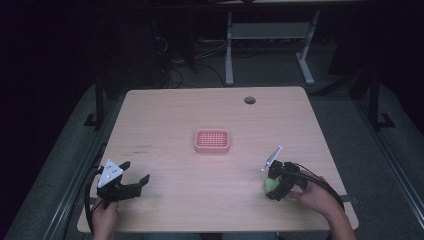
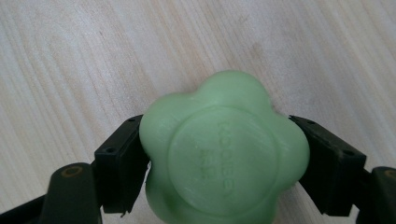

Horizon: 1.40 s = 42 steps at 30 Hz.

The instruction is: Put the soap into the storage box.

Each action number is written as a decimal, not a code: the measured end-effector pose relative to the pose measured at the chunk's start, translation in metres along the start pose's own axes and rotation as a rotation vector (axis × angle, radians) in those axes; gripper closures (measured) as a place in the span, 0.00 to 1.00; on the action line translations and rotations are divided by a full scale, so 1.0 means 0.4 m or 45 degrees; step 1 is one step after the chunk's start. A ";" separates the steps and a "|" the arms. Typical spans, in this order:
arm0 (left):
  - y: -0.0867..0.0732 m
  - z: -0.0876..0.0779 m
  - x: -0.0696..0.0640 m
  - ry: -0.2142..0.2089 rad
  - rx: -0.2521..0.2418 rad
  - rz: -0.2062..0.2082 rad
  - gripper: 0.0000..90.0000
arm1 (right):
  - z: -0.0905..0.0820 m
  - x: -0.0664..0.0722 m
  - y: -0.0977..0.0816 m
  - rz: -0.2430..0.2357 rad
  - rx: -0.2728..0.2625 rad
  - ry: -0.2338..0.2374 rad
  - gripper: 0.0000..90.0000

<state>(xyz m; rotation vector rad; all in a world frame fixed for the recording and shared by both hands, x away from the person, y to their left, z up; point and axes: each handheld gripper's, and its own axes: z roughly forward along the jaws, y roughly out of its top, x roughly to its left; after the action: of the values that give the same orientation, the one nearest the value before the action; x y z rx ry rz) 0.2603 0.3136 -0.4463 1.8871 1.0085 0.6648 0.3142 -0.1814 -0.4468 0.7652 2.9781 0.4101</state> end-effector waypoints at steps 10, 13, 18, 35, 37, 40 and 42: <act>0.000 -0.001 -0.001 0.001 -0.002 -0.001 0.16 | -0.001 0.004 -0.002 -0.003 -0.005 -0.021 0.27; 0.000 0.000 0.000 0.000 -0.002 0.001 0.16 | -0.001 0.007 -0.004 -0.003 -0.014 -0.026 0.27; 0.000 -0.001 -0.001 0.002 -0.003 -0.001 0.16 | -0.001 0.007 -0.010 0.000 -0.036 -0.033 0.28; 0.000 -0.001 0.000 0.001 -0.002 0.000 0.16 | -0.002 0.006 -0.021 0.026 -0.071 -0.007 0.27; 0.000 -0.001 0.000 0.001 -0.003 -0.001 0.16 | -0.002 0.008 -0.021 0.025 -0.069 -0.008 0.27; 0.001 -0.002 0.000 0.001 -0.002 -0.004 0.16 | -0.002 0.008 -0.019 0.003 -0.058 -0.006 0.27; 0.001 -0.002 0.000 0.001 -0.002 -0.002 0.16 | -0.002 0.008 -0.017 -0.010 -0.041 -0.005 0.26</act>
<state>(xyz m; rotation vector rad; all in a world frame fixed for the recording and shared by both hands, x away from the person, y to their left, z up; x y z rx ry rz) 0.2598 0.3138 -0.4457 1.8851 1.0093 0.6651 0.3082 -0.1857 -0.4479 0.7507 2.9624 0.4546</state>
